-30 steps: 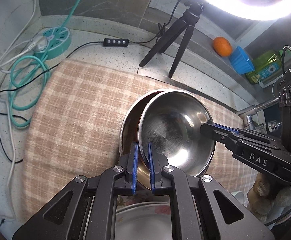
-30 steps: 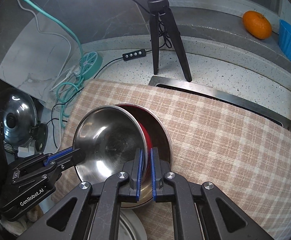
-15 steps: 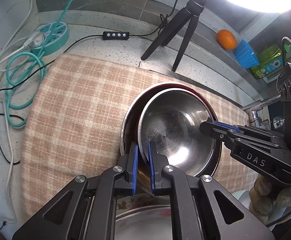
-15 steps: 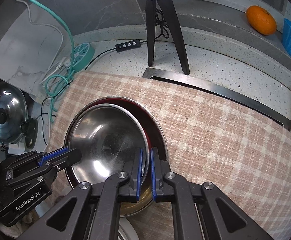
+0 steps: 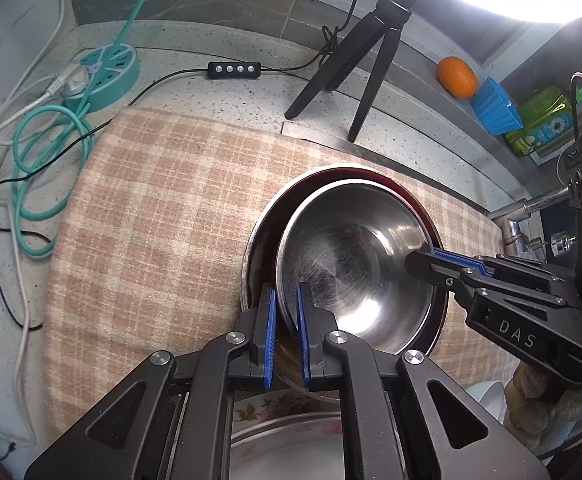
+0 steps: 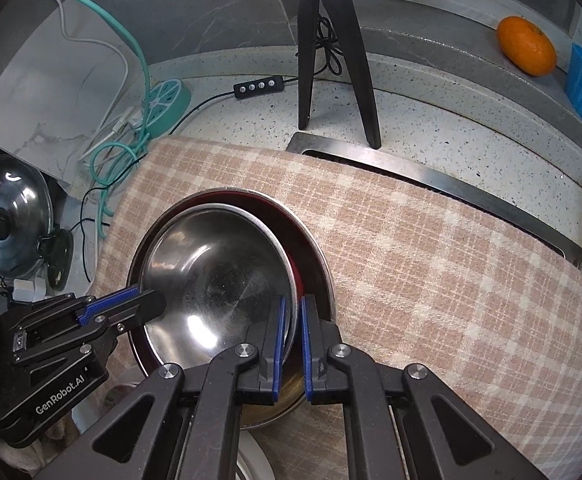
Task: Organize plates and bowls
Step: 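Lower the red-outside bowl into the large steel bowl and open the left tool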
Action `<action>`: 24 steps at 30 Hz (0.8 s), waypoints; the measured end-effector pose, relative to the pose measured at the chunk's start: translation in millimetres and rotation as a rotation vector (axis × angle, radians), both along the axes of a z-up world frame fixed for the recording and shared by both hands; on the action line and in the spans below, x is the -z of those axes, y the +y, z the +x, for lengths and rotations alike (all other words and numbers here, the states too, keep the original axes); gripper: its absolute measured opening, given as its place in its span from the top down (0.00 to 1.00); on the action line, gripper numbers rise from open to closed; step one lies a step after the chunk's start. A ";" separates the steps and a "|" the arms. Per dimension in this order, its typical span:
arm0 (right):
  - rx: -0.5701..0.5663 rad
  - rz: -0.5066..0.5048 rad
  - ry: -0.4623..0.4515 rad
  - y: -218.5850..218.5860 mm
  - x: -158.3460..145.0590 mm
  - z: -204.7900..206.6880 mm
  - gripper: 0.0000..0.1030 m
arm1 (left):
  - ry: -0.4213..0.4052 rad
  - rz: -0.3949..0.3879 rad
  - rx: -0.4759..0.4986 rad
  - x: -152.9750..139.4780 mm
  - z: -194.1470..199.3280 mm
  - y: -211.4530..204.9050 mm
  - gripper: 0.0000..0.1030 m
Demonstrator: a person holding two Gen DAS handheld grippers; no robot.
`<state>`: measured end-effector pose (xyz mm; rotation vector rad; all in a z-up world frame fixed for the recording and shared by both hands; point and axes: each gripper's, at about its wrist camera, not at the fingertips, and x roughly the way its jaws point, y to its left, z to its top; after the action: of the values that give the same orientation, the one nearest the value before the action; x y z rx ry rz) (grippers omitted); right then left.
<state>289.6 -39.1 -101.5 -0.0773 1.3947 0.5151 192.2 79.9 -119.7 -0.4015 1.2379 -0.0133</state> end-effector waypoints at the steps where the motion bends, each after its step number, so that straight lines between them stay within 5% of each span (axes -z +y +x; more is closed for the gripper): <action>1: -0.004 -0.002 0.000 0.2 -0.1 -1.0 0.93 | 0.000 0.000 0.001 0.1 -0.1 0.0 0.92; 14: 0.014 0.021 -0.028 -6.9 -14.6 -6.4 0.86 | -0.020 0.009 -0.020 -5.1 -6.1 0.3 0.88; 24: 0.017 0.077 -0.090 -22.2 -49.0 -20.4 0.86 | -0.098 -0.023 -0.054 -37.6 -23.5 2.3 0.88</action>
<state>269.3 -61.3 -52.5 -0.0264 1.2852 0.5441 168.7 82.2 -82.2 -0.4490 1.1305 -0.0014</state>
